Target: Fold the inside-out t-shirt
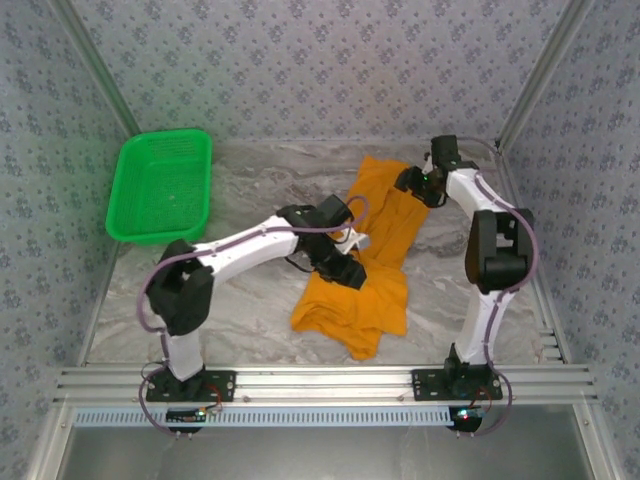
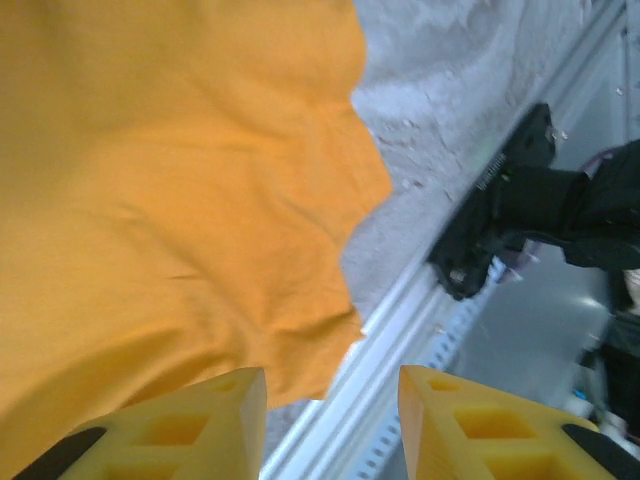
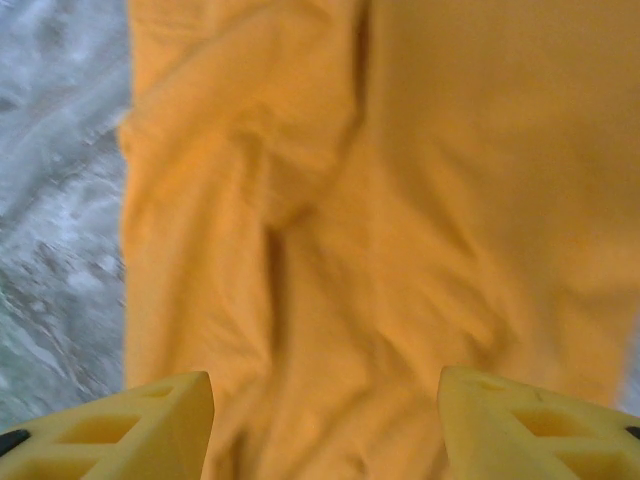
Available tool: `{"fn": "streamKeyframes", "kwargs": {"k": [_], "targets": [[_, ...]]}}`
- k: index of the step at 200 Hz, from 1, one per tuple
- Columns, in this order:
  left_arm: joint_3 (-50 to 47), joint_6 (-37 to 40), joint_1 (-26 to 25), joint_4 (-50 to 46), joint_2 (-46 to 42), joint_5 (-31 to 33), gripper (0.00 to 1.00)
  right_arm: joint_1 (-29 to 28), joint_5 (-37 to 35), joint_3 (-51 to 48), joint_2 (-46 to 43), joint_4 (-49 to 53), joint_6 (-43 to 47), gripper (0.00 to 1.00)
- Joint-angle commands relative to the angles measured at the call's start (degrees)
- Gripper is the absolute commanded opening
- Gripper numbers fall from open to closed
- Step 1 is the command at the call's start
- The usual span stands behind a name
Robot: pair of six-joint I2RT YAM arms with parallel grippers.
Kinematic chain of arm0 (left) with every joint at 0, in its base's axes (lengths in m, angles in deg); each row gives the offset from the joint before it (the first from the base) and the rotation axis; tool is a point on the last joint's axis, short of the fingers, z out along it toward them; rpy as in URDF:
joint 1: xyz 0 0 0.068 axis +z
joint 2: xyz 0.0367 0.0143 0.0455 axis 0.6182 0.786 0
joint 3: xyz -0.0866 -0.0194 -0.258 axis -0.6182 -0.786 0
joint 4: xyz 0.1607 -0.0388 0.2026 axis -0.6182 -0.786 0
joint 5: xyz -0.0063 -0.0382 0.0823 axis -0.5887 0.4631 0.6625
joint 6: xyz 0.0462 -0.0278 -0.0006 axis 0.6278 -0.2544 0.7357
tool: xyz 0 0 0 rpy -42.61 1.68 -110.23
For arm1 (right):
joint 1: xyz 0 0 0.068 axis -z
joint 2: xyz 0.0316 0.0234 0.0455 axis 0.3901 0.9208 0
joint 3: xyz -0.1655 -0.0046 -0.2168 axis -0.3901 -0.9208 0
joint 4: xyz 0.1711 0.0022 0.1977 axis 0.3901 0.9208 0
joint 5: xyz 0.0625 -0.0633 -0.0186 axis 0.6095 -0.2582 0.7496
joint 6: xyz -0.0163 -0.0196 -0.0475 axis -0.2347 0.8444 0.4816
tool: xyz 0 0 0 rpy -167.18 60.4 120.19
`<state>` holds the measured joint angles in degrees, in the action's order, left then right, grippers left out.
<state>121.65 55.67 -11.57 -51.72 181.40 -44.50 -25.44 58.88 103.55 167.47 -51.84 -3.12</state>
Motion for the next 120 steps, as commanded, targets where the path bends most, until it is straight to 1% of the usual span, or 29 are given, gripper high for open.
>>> {"fn": "streamKeyframes", "kwargs": {"k": [1, 10, 15, 30, 42, 66, 84, 100, 120], "targets": [[-5.53, 8.20, 2.36, -1.31, -2.84, 12.63, 0.38, -0.75, -0.72, -6.37, -1.28, -0.52, 1.86, 0.62], [-8.18, 8.82, 3.33, 0.50, -2.70, 14.88, 0.38, -1.02, 0.91, -7.35, -0.40, -1.74, 1.78, 0.61], [-9.80, 9.26, 3.71, 1.62, -2.40, 15.10, 0.38, -1.28, 1.82, -7.42, 0.37, -2.07, 1.82, 0.61], [-14.16, 9.37, 4.41, 5.29, -1.35, 14.34, 0.38, -1.97, 2.97, -6.69, 2.96, -2.82, 1.74, 0.59], [-16.98, 9.44, 4.32, 6.50, -0.83, 11.97, 0.37, -2.18, 3.48, -5.46, 4.91, -3.39, 1.55, 0.57], [-21.82, 10.38, 1.98, 8.16, -3.54, 10.16, 0.37, -2.82, 5.14, -1.01, 9.26, -4.04, 3.43, 0.49], [-24.86, 11.66, 0.06, 9.47, -5.30, 7.77, 0.37, -3.90, 5.40, 4.68, 13.03, -2.63, 6.69, 0.47], [-26.06, 12.02, -1.65, 9.39, -3.72, 6.55, 0.37, -4.90, 6.36, 9.66, 16.78, -2.89, 9.63, 0.45], [-25.55, 11.51, -4.22, 10.38, -0.96, 5.03, 0.37, -6.23, 9.26, 17.24, 22.76, -3.02, 9.26, 0.44]]}}
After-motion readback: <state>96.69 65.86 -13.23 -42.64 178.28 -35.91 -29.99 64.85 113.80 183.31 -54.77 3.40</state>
